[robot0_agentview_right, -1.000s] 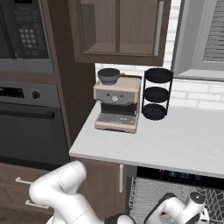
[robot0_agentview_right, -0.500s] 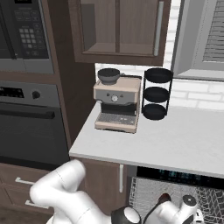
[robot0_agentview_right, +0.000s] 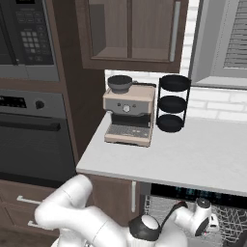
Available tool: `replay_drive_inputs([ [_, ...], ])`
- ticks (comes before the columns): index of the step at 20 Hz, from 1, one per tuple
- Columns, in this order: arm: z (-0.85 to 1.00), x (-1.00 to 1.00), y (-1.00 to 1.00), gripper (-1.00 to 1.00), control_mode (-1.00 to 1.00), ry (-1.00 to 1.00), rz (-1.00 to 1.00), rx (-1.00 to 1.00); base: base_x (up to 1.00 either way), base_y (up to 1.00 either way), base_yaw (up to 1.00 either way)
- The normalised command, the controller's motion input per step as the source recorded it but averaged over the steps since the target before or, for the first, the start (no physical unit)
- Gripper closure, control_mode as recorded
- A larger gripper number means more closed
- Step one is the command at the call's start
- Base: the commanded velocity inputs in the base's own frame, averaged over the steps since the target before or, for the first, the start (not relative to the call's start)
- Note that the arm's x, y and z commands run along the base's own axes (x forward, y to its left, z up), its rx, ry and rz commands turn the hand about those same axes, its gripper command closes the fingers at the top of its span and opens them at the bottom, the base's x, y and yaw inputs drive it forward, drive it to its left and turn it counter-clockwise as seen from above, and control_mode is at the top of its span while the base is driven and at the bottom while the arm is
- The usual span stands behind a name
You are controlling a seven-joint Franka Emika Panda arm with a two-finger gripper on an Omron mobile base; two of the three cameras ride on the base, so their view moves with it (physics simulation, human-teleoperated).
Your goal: Pick up the cup and bowl from the counter, place them in the dishwasher, and close the dishwasher door.
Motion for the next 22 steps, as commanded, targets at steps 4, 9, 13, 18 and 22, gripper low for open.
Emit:
replay_drive_inputs([
  [4,0.01,0.62,0.14,-1.00,-1.00,-0.20,-0.01,0.18,0.00,0.00,0.00],
  [9,0.37,-0.90,-0.39,-1.00,-1.00,-0.05,0.00,0.17,0.00,0.00,0.00],
  [13,0.95,-1.00,-0.15,-1.00,-1.00,-0.02,0.00,0.03,0.00,0.00,0.00],
  [18,1.00,-1.00,-0.01,-1.00,-1.00,-0.12,0.00,0.04,0.00,0.00,0.00],
  [22,1.00,-1.00,0.11,-1.00,-1.00,-0.26,0.00,0.04,0.00,0.00,0.00],
])
